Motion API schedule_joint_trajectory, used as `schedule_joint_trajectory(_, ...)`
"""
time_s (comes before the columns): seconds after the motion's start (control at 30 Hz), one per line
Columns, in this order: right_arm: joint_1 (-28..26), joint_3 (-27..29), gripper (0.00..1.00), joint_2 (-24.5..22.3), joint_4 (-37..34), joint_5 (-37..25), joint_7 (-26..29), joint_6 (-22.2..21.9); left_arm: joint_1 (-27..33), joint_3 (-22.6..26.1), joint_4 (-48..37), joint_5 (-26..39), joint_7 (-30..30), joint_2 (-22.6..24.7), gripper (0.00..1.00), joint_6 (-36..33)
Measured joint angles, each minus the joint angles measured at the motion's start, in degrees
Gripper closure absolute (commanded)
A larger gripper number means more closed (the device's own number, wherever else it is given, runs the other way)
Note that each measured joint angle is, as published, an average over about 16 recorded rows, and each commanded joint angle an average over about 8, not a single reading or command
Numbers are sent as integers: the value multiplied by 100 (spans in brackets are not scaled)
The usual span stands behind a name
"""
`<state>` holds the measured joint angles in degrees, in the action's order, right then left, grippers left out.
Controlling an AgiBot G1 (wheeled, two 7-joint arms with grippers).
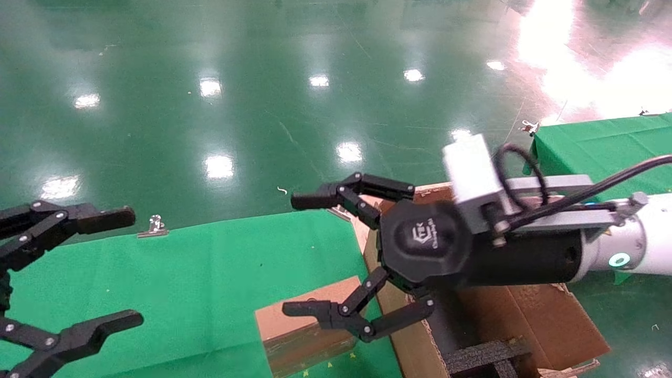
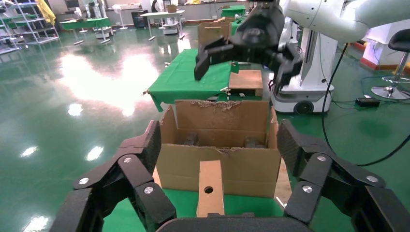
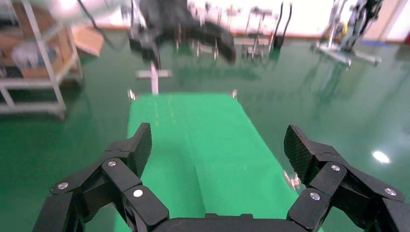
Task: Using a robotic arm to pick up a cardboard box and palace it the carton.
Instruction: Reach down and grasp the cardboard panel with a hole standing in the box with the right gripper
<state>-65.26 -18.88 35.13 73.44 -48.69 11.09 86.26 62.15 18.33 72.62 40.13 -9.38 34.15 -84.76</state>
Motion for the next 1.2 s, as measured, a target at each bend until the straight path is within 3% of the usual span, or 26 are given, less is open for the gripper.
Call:
schedule_joint_trajectory(0.27, -787, -660, 0, 295, -161, -1337, 11, 214, 1, 1, -1, -1, 1, 0, 100, 0)
schedule_joint_trajectory(0.6, -1786, -1683, 0, 1042, -771, -2884, -233, 370, 1, 3, -1, -2, 1, -1, 100, 0)
schedule_joint_trajectory(0.9, -2474, -2551, 0, 1764, -1440, -3843, -596, 390, 1, 4, -1, -2, 2, -1, 100, 1)
schedule_joint_trajectory(1.2, -2961, -3311, 0, 2302, -1875, -4409, -883, 400, 2, 5, -1, -3, 3, -2, 100, 1)
